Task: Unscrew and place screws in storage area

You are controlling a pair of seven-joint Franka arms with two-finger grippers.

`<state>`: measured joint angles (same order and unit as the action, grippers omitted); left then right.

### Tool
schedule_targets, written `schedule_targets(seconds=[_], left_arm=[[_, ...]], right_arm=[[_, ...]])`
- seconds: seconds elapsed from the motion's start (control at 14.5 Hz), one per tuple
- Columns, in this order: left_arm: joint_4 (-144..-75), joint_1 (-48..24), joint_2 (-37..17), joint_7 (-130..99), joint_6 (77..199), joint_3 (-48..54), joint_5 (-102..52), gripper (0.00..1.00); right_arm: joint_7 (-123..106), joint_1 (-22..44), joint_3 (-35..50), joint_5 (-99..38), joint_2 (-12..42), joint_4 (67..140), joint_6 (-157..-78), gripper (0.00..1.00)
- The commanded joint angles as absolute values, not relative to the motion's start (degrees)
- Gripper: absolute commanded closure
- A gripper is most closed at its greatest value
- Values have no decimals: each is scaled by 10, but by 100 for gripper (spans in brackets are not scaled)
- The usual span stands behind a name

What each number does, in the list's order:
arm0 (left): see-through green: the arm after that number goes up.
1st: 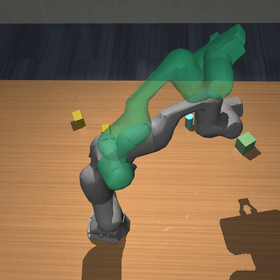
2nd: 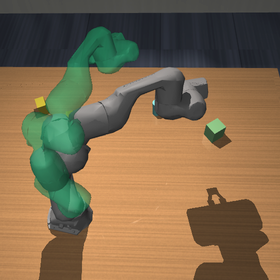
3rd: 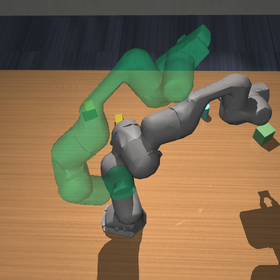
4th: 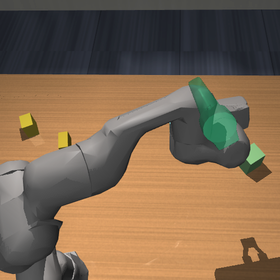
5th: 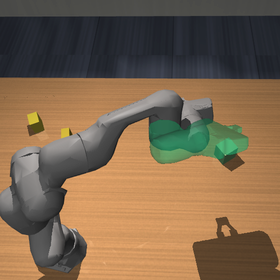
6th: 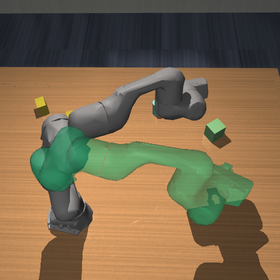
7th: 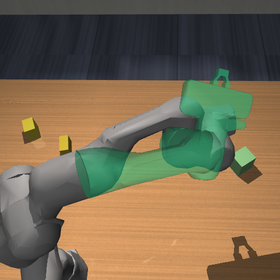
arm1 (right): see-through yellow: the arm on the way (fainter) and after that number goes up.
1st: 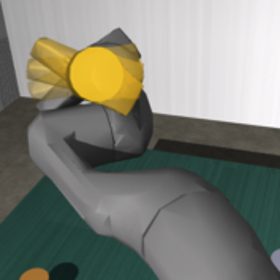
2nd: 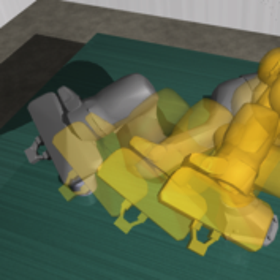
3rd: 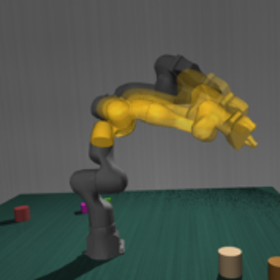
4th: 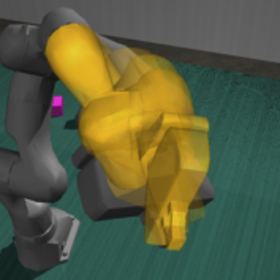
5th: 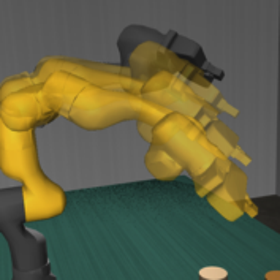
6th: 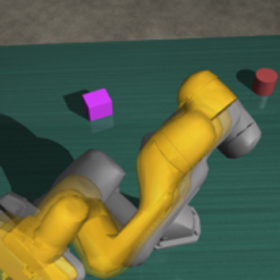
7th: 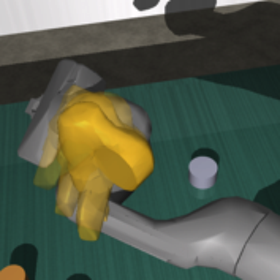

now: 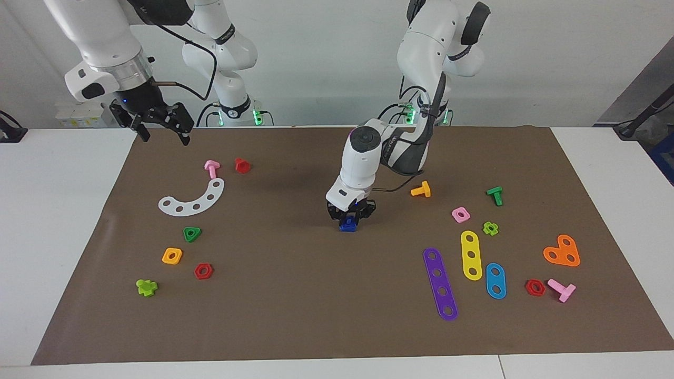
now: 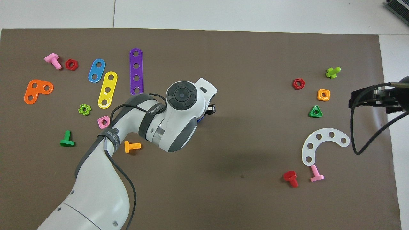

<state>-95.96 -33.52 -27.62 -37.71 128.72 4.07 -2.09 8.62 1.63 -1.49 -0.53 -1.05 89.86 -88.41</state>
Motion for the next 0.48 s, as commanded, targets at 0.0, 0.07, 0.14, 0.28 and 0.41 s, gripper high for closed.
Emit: schedule_targets(seconds=[0.0,0.07,0.14,0.28,0.41], left_arm=[[-934,-331,-276,-374,1244,36,-30,100],[-921,-330,-280,-374,1224,36,-28,100],[-902,-328,-285,-372,1202,37,-29,100],[-862,-320,-295,-366,1157,36,-34,100],[-828,-296,-301,-357,1129,37,-40,100]], right_arm=[[55,0,-11,-1,-26,918,-889,0],[54,0,-11,-1,-26,918,-890,0],[54,0,-11,0,-26,918,-891,0],[60,6,-11,0,-25,918,-894,0],[62,8,-6,2,-25,914,-895,0]])
